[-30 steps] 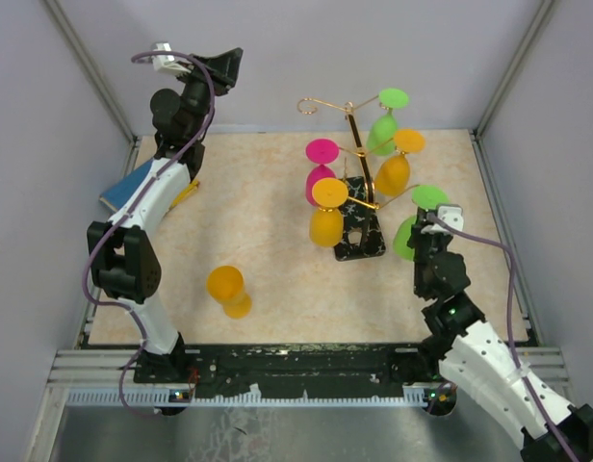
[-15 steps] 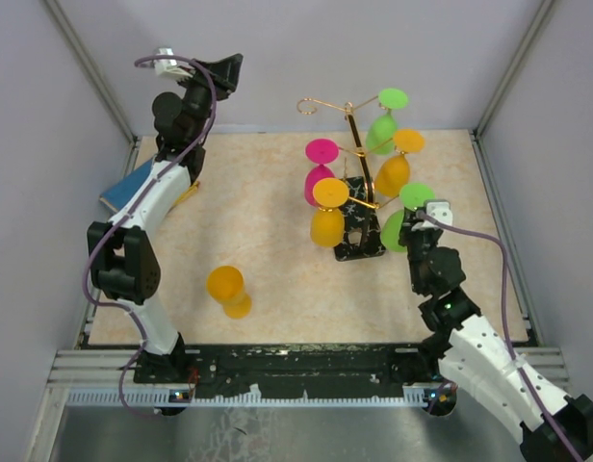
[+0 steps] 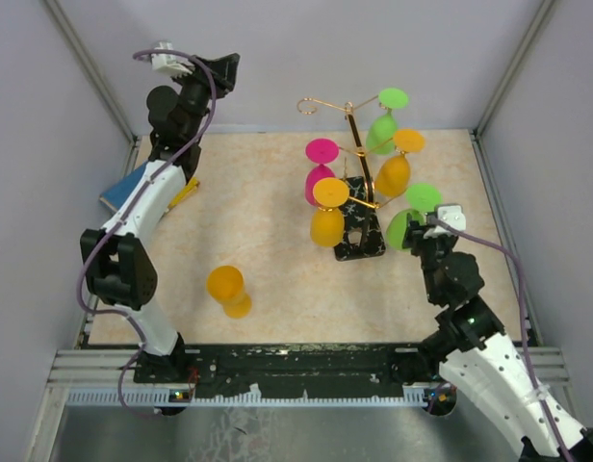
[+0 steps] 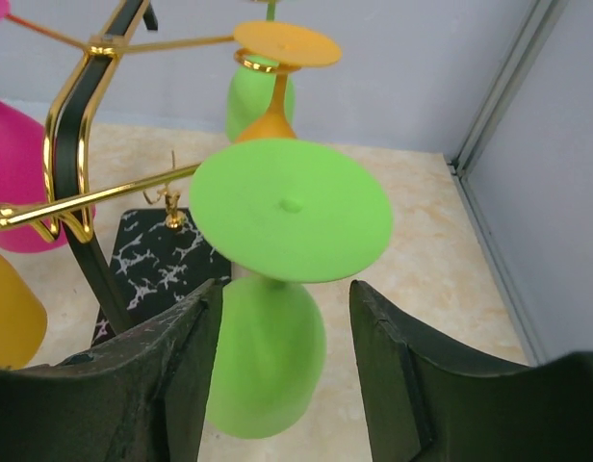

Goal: Place the wine glass upside down on the wine glass rack
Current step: Turn the wine glass upside down at the wine rack, then pick up the wine glass at the center of the board.

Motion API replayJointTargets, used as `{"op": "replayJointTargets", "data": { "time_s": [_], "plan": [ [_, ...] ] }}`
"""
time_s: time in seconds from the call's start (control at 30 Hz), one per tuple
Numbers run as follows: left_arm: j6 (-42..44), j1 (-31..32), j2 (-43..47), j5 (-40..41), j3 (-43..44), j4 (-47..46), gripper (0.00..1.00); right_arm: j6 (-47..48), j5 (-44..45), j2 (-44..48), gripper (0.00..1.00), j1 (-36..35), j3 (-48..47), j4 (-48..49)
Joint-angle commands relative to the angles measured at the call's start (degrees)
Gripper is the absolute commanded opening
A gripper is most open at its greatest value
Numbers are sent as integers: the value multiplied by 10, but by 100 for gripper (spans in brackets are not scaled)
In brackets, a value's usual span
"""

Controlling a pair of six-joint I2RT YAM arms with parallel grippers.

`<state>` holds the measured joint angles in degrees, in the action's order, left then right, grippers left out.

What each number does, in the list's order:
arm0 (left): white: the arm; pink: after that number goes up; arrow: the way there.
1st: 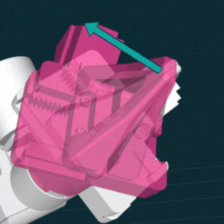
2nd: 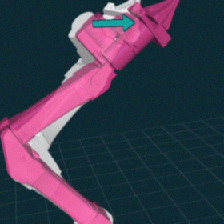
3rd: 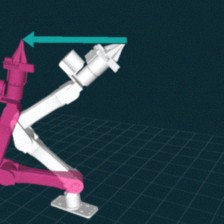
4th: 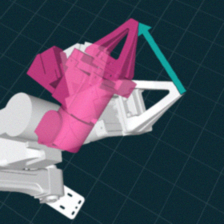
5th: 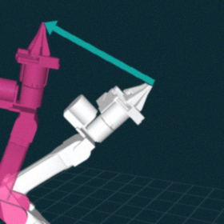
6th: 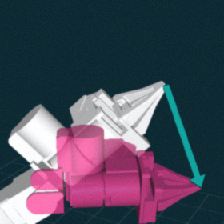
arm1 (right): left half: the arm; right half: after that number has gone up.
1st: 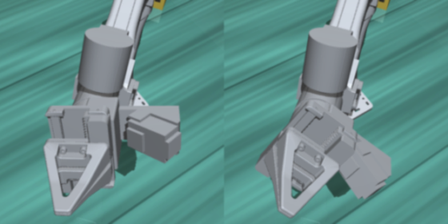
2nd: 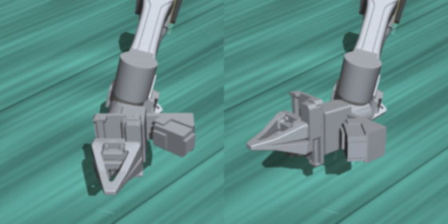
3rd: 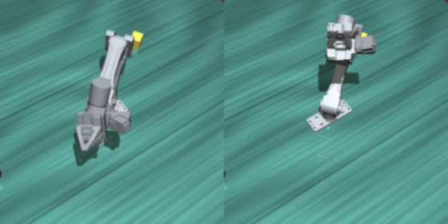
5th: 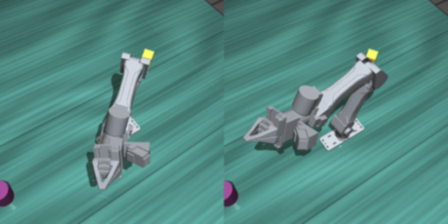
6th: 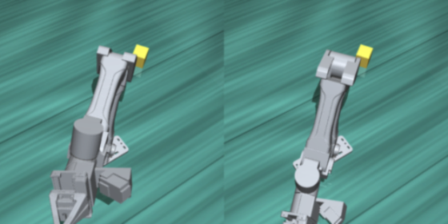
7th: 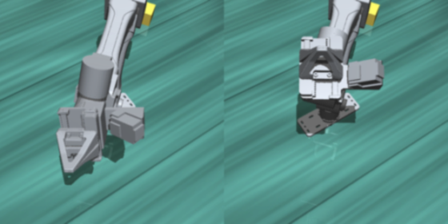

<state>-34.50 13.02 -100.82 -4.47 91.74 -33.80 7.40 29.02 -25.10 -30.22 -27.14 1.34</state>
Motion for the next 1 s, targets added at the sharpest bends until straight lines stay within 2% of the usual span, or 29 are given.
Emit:
{"op": "replayJointTargets", "data": {
  "time_s": [0.0, 0.13, 0.23, 0.37, 0.5, 0.7, 0.87, 0.97],
  "plan": [
    [59, -1, 32, 9, 30, 57, 57, 15, 4, 34, 56, -2, -76, -109],
    [90, -1, 44, 9, 26, 86, 57, 9, 22, 48, 59, -2, -131, -210],
    [103, 1, 57, 11, 16, 105, 57, 26, 64, 61, 62, -2, -159, -249],
    [125, 5, 75, 29, -6, 129, 57, 93, 102, 69, 64, -2, -177, -198],
    [146, 5, 86, 35, -14, 160, 58, 156, 72, 14, 65, -2, -212, -123],
    [176, 5, 116, 49, -26, 204, 59, 180, -112, -142, 69, -2, -311, -66],
    [209, 5, 156, 88, -42, 252, 60, 104, -295, -245, 70, -2, -379, -30],
    [221, 5, 181, 139, -56, 282, 59, 48, -385, -285, 69, -1, -387, 9]
  ]
}}
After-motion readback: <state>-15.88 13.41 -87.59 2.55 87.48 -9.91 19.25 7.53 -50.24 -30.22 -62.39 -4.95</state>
